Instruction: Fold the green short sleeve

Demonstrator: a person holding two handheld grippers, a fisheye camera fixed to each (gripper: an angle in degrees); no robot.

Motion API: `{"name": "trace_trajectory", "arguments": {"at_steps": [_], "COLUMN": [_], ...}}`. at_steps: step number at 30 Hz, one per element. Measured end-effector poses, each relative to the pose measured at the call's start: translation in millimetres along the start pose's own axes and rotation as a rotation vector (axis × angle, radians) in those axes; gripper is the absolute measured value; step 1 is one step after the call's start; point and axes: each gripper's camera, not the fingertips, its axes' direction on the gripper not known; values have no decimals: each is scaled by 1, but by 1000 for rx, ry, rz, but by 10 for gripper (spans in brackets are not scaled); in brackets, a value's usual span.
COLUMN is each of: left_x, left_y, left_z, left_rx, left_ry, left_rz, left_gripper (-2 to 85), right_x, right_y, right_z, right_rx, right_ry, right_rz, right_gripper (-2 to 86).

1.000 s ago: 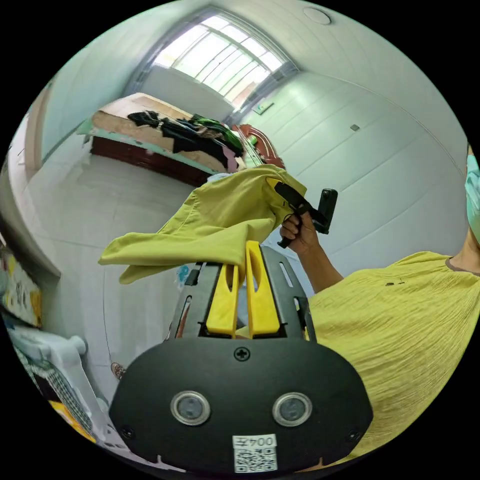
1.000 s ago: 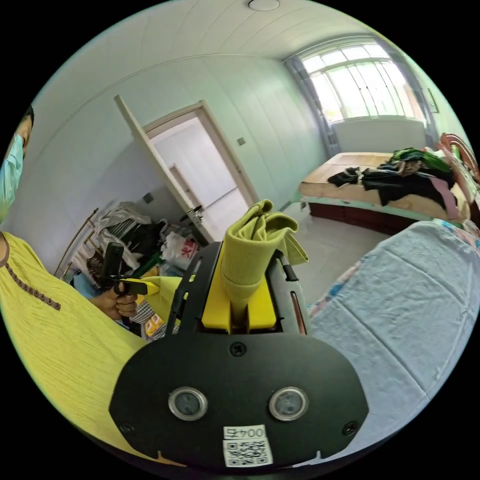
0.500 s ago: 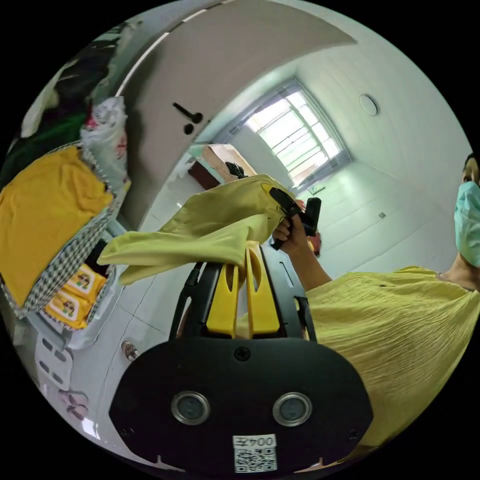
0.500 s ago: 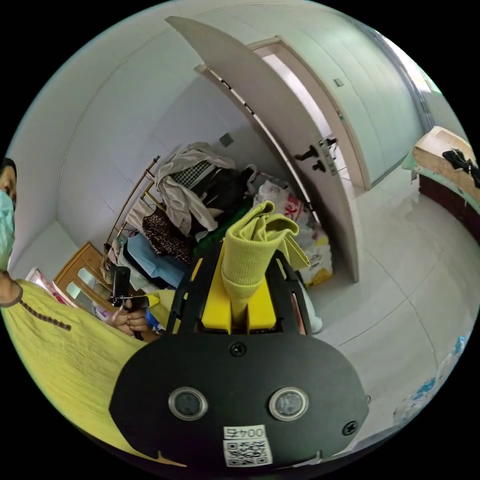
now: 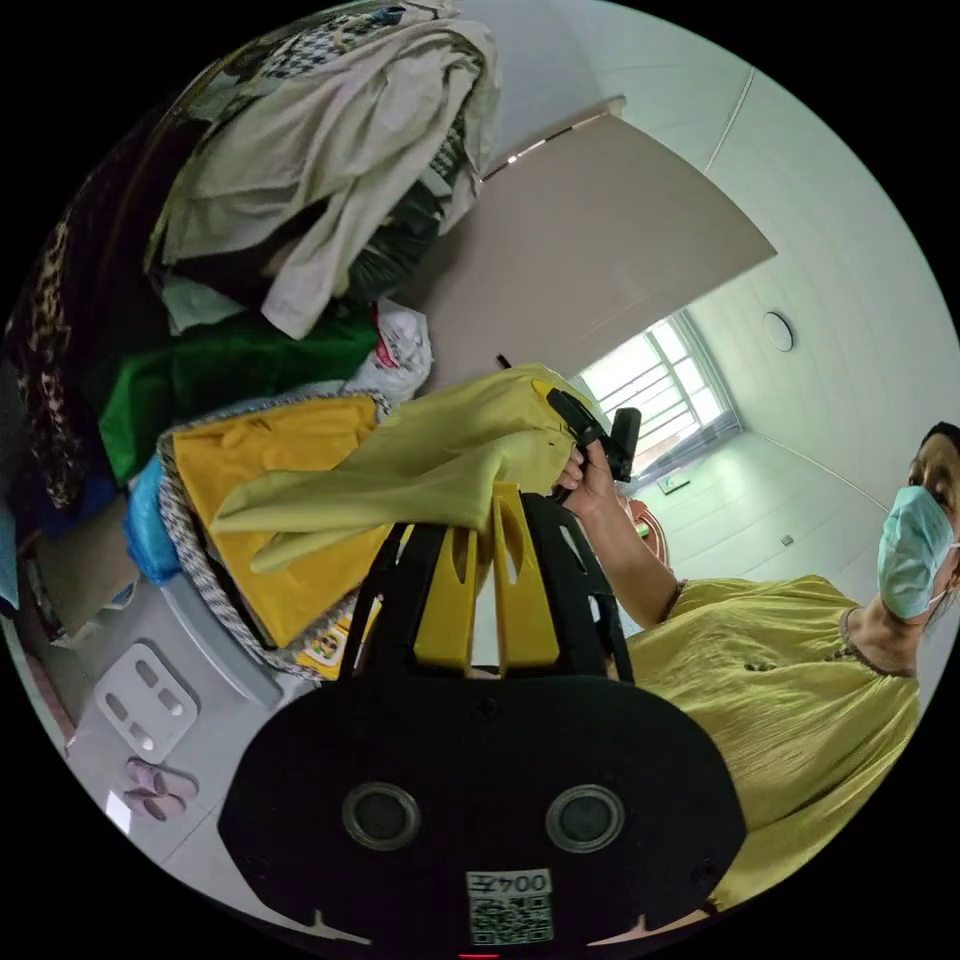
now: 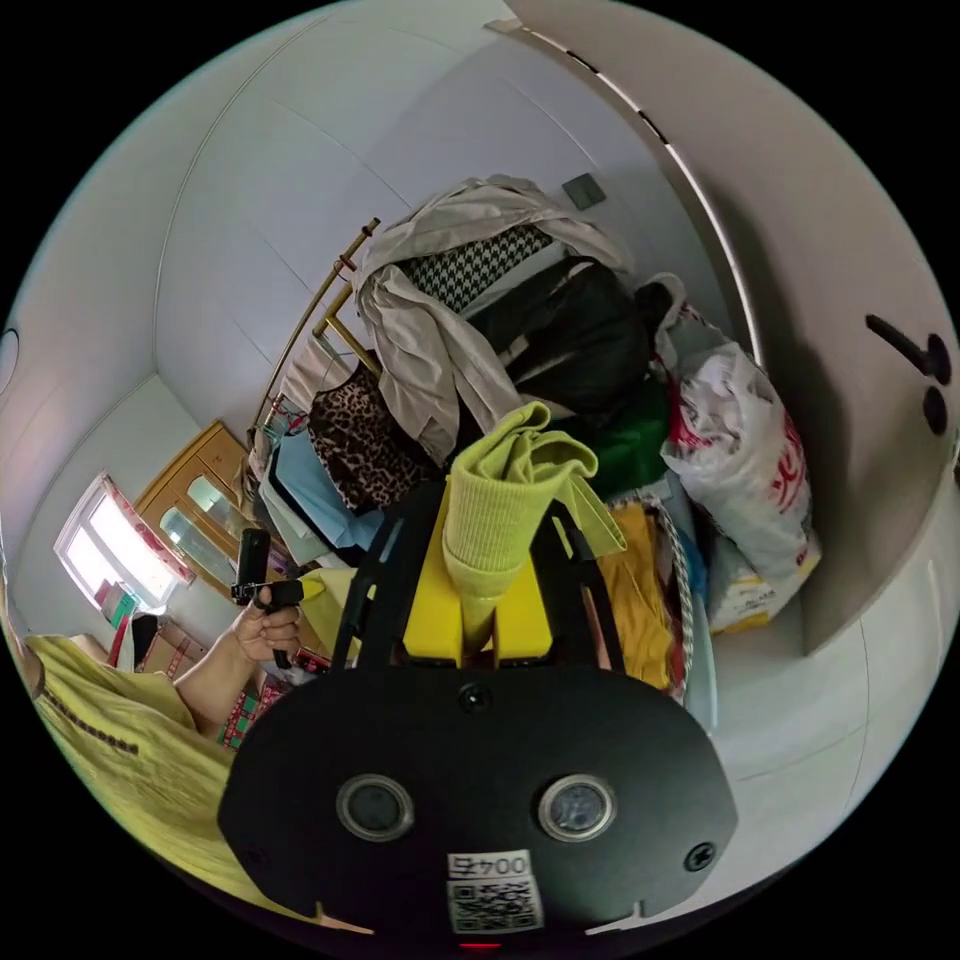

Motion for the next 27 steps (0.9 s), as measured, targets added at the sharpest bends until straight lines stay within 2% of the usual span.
{"name": "trace_trajectory", "arguments": {"at_steps": [4, 7, 13, 17, 21, 25, 27], "left_x": [-37, -81, -225, -263, -268, -259, -265], "left_y": [-63, -87, -44, -18, -22, -24, -10], "left_z": [-44, -47, 14, 28, 18, 17, 25], "left_rx": [17, -72, -302, -355, -379, -442, -485], "left_ry": [-58, -41, 131, 186, 165, 104, 98], "left_rz": [11, -55, -394, -473, -449, -374, -400], "left_gripper": [53, 53, 53, 53, 54, 54, 54], "right_x": [20, 46, 146, 189, 182, 140, 154], "right_y": [-44, -49, 32, 78, 71, 61, 79], "right_z": [59, 94, 177, 205, 220, 224, 237], "right_rx": [36, 21, -225, -253, -241, -185, -221], "right_ry": [-50, -57, 17, -12, -9, 125, 128], "right_rz": [-14, 31, 340, 512, 474, 248, 307], "right_gripper": [1, 0, 1, 3, 5, 17, 27]}}
